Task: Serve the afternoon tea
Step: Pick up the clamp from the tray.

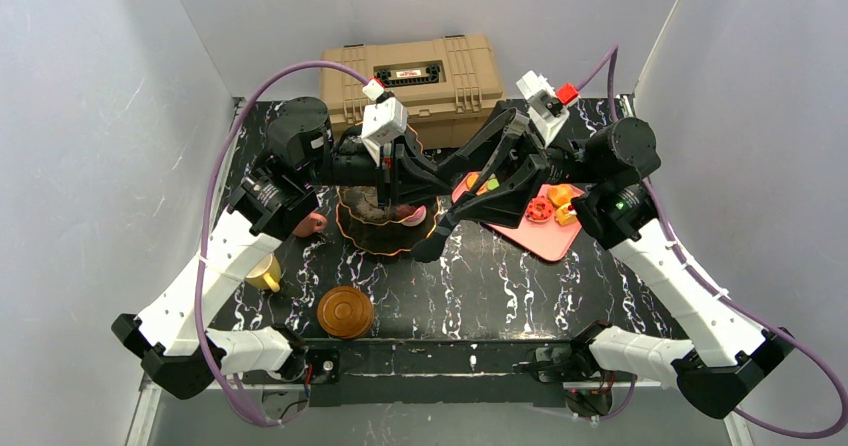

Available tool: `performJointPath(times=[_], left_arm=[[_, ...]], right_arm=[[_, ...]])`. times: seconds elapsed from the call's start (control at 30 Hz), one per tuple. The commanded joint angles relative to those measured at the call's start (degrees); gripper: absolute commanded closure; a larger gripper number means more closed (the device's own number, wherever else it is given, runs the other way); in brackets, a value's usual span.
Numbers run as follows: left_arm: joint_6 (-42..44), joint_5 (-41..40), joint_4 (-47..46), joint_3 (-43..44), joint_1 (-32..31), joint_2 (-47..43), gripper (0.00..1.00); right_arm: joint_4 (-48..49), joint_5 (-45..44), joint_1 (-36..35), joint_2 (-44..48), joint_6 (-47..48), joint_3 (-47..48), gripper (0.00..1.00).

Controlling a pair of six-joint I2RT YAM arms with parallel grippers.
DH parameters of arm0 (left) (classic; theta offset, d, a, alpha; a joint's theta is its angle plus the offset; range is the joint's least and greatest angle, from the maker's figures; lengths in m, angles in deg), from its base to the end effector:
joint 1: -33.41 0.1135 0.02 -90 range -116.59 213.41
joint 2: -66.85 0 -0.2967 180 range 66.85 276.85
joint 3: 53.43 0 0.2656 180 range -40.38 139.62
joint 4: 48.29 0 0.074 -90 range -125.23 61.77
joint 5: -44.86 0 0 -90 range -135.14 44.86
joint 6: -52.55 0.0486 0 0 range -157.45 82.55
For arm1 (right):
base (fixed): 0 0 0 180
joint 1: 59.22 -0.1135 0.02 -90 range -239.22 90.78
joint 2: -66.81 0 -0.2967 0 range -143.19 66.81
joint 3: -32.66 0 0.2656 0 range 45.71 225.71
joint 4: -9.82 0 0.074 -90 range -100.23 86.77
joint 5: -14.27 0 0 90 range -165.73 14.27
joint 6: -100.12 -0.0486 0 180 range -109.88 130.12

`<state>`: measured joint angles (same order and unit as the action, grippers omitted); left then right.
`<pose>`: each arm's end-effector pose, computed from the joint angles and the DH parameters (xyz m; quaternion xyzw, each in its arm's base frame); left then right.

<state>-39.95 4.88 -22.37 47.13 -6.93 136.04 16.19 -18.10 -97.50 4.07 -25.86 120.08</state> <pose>0.1635 -0.1877 0.5391 0.4936 0.4752 -0.5096 0.5204 0.1403 0.1630 0.5397 -0.4282 0.4226 0.6495 0.4650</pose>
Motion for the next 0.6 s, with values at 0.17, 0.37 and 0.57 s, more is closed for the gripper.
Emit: performJointPath(times=[0.17, 0.37, 0.57], left_arm=[[1.0, -1.1, -1.9, 1.5, 0.6, -0.7, 0.82], [2.2, -4.0, -0.1, 2.0, 0.7, -1.9, 0.38], [9.0, -9.1, 3.7, 1.4, 0.8, -4.9, 0.09]], right_arm=[[3.3, -0.6, -0.8, -0.2, -1.9, -0.3, 0.26], [-4.4, -3.3, -0.8, 1.3, 3.7, 0.7, 0.33], [-10.5, -6.2, -0.8, 2.5, 8.9, 1.8, 0.39]])
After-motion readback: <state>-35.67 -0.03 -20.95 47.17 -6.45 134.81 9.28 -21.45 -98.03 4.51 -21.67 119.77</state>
